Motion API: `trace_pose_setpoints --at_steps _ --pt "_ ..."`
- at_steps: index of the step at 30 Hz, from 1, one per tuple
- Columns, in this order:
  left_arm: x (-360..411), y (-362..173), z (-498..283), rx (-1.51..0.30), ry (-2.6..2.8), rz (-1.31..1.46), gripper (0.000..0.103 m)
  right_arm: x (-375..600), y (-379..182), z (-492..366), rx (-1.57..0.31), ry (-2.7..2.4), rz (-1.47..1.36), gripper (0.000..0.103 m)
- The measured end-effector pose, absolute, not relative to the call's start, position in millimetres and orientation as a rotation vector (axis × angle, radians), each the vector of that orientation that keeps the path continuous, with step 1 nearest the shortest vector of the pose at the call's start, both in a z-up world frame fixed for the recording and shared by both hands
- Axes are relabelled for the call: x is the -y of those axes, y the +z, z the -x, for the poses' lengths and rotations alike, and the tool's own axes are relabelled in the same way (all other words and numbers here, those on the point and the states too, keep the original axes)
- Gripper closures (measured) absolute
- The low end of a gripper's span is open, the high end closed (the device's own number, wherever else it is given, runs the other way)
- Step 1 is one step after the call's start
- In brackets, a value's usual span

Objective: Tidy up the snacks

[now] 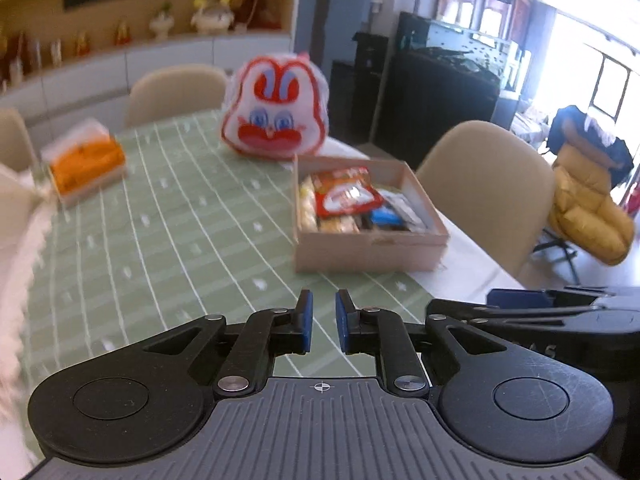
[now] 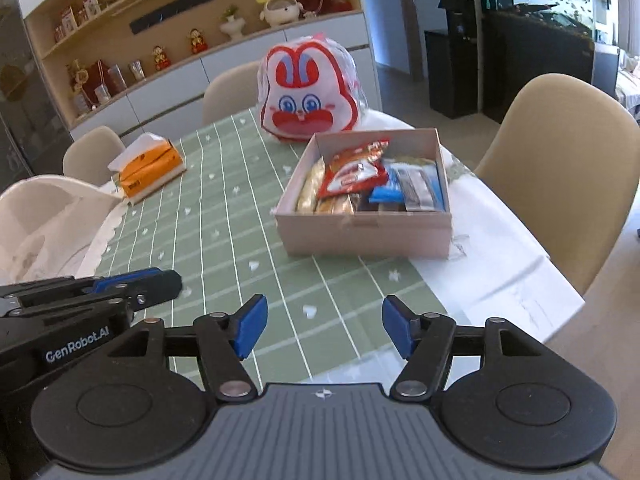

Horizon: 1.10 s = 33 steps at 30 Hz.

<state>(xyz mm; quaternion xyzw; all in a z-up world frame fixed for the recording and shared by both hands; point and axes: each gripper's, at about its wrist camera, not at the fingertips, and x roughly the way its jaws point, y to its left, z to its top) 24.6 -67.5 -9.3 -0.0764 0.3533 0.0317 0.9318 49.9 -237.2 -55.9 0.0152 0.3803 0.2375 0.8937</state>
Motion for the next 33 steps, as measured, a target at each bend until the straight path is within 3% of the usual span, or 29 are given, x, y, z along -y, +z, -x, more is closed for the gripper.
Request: trace_pose_setpoints --at_steps 33 --pt "78 -15 -17 -0.801 0.063 0.185 0.087 242 -59 -43 -0.797 0.501 0.028 0.038"
